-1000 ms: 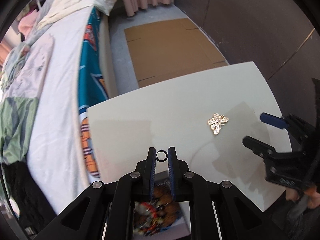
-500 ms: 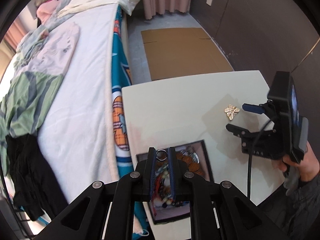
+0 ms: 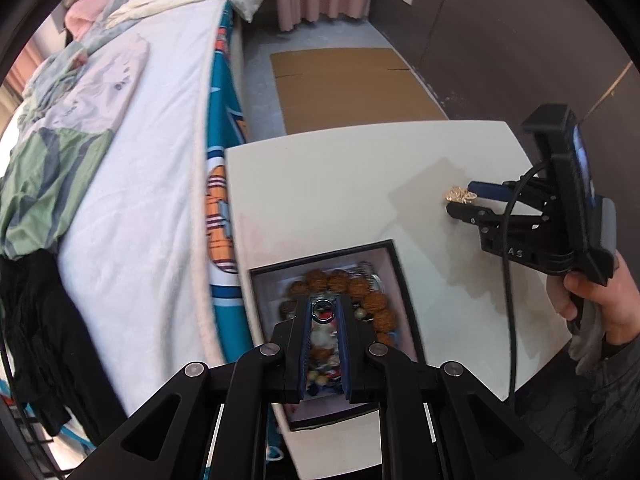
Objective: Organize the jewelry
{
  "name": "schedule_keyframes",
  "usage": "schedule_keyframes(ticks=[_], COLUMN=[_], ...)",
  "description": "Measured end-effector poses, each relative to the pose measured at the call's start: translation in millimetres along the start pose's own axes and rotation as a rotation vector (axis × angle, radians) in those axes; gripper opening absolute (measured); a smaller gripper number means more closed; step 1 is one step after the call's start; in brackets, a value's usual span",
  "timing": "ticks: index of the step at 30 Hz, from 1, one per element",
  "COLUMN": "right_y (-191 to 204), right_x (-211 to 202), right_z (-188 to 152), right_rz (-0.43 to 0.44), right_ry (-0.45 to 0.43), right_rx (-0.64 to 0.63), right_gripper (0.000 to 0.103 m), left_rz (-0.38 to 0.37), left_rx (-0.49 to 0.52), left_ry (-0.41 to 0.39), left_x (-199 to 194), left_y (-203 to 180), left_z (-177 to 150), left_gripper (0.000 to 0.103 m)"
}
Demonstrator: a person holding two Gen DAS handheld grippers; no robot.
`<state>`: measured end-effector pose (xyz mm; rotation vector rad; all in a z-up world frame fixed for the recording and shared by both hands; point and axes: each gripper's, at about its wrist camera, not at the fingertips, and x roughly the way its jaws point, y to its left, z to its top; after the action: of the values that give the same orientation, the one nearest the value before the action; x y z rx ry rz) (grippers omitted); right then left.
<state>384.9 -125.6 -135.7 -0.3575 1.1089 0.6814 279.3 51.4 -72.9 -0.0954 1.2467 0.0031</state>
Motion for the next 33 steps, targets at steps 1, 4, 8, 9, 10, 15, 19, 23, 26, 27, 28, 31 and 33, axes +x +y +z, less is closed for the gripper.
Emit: schedule_keyframes(ticks=[1,4,8,9,10,15,19,23,26,27,28,31,33], right_y=[-1,0,4,6,9,29,54,79,102,108,116,136,149], right_x=[-5,-27,-53,-59,-65,-88,-107,-121,-126,-127,-130,-132,-127], right_z=[0,-3,-10,-11,-13,-16,-12,-7,-4,-3,-2,0,3], right_rz=[0.003,0.011,0.016,0.020,0.024,0.045,0.057,0.093,0.099,0.107,0.129,0.145,0.129], right_ry=[-0.008,-0.041,-0.081,-0.091,-0.102,-0.152,-0.187,-0.221,-0.231,-0.233,-0.241,-0.260,-0.250], right_rx=[0.014,0.041,0.068,0.073,0.075,0.072,0.047,0.026,0.003,-0.002,-0.010,-0.035,-0.046], right_gripper=[0.043,0.043,0.043,0.043,0.043,0.043,0.043,0.043,0.043,0.043,0.043,0.043,0.048], left_rz=[-0.014,-0.041,-0.073,-0.075,-0.080,-0.098,-0.105,-0.108,-0.111,-0.110,-0.110,-0.113,-0.106], left_rx=[-0.002,-0.024,-0.052,-0.052,-0.054,-0.077,-0.102,-0.126,-0.137,-0.137,-0.137,-0.137,-0.147], left_ry=[-0.001,-0.006,-0.053,-0.074,-0.083,-0.135,-0.166,-0.211,-0.231,-0.240,-0.249,-0.283,-0.306], left_x=[1,3,-8,-14,-17,-39,-52,-66,-76,-80,-84,-96,-104], left_y=[-2,-1,5,7,8,24,40,53,61,63,65,69,71], left_z=[0,1,-4,-7,-8,-23,-37,-47,-56,-60,-64,-75,-81], left_gripper=[0.013,0.016,0.071,0.072,0.072,0.072,0.072,0.072,0.076,0.077,0.077,0.082,0.086])
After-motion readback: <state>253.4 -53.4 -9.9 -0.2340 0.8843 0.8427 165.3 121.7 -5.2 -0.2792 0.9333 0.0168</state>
